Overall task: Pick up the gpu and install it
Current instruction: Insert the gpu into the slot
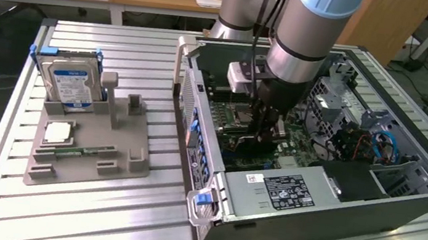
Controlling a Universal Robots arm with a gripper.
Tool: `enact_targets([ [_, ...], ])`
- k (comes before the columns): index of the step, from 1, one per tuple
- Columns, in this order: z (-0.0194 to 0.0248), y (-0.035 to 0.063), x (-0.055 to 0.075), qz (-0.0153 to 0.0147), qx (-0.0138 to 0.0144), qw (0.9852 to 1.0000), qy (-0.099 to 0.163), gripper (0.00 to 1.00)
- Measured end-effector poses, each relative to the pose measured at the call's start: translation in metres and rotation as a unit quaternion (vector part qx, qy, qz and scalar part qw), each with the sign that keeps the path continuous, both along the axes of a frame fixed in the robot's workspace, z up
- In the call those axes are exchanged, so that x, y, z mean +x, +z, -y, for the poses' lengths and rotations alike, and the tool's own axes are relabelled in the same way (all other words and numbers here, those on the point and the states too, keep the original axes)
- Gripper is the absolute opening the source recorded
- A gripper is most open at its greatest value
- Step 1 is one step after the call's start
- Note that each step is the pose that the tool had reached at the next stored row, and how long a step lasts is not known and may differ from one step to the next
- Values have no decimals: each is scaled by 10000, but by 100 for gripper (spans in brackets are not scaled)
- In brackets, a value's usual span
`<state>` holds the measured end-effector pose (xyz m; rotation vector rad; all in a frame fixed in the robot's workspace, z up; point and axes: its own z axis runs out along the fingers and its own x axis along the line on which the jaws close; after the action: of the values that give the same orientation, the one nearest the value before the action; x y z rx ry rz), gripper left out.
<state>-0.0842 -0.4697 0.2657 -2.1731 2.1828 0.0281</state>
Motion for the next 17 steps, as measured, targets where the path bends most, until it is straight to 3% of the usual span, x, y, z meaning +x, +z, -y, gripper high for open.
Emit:
enact_targets([
  [7,0,70,-1,1,1,10000,0,38],
  [13,0,71,-1,1,0,10000,0,13],
  [17,0,71,-1,1,0,10000,0,10],
])
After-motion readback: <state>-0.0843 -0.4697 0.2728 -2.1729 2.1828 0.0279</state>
